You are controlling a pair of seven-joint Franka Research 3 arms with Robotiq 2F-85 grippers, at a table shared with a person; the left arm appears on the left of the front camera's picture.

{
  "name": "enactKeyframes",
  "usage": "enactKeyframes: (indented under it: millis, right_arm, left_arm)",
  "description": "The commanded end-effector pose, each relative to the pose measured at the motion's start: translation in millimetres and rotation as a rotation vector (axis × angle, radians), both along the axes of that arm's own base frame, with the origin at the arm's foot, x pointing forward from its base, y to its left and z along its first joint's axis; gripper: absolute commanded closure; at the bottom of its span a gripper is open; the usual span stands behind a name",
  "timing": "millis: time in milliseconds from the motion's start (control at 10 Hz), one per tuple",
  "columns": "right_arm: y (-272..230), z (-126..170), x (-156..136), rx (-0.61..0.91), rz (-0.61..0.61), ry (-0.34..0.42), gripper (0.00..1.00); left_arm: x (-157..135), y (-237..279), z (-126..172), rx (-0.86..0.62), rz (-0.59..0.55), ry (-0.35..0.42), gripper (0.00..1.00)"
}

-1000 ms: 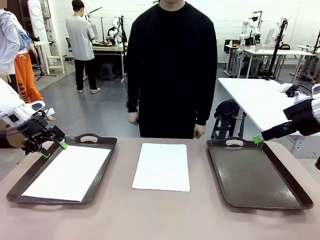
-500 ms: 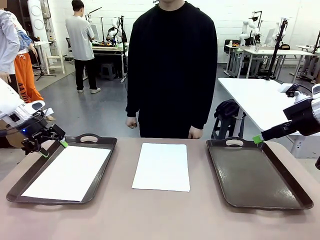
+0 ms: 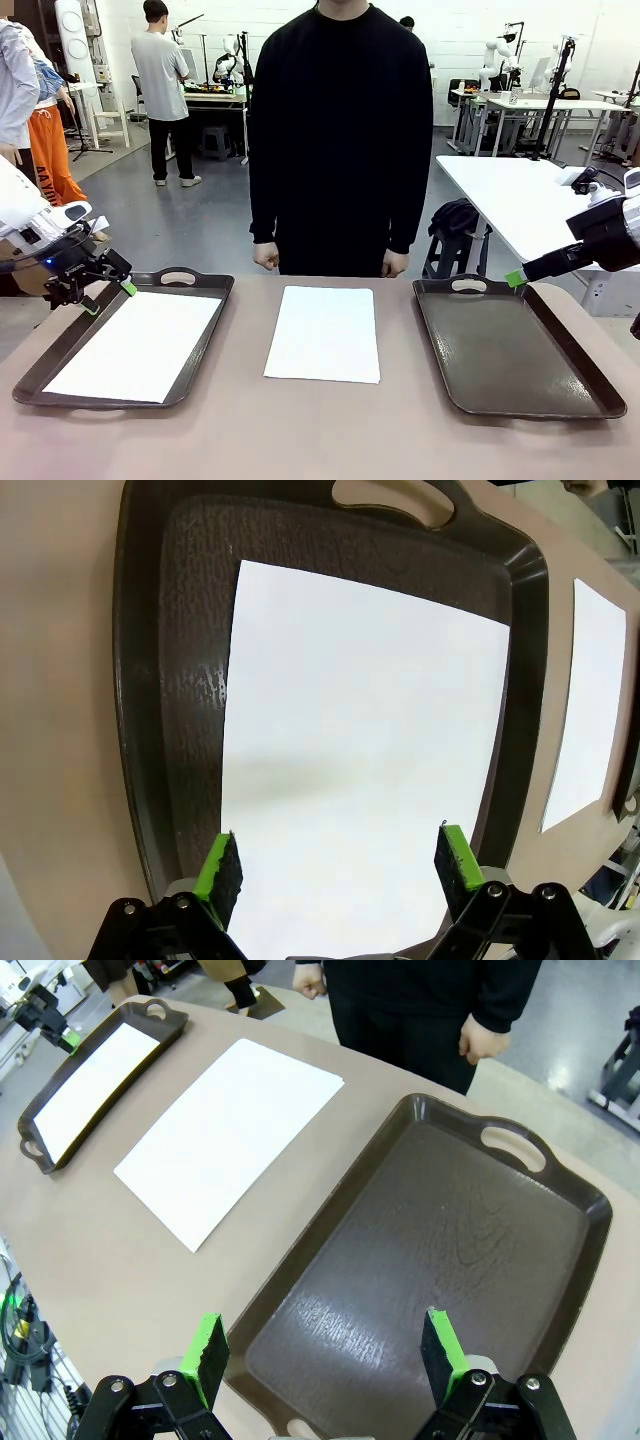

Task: Sort the A4 documents.
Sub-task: Place the A4 Paper in the designated Handle tray, then receive the A4 Paper.

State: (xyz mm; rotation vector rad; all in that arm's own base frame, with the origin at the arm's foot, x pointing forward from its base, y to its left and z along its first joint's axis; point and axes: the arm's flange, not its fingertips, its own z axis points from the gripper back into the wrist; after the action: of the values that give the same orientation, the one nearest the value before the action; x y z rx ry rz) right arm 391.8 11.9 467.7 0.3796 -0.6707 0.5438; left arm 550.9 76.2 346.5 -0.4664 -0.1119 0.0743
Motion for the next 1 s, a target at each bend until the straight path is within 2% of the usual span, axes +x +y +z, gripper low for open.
enactKeyframes:
  millis: [0,900]
  right_arm:
    - [-0.1,-3.8,2.9,0.019,0.009,-0.001,0.0]
    - [-0.1,-3.8,2.9,0.019,0.009,-0.001,0.0]
  left_arm:
    - [-0.9,1.8,-0.2,0.002,-0.022,-0.002,0.0]
    - [-0.9,1.8,-0.2,0.002,-0.022,-0.002,0.0]
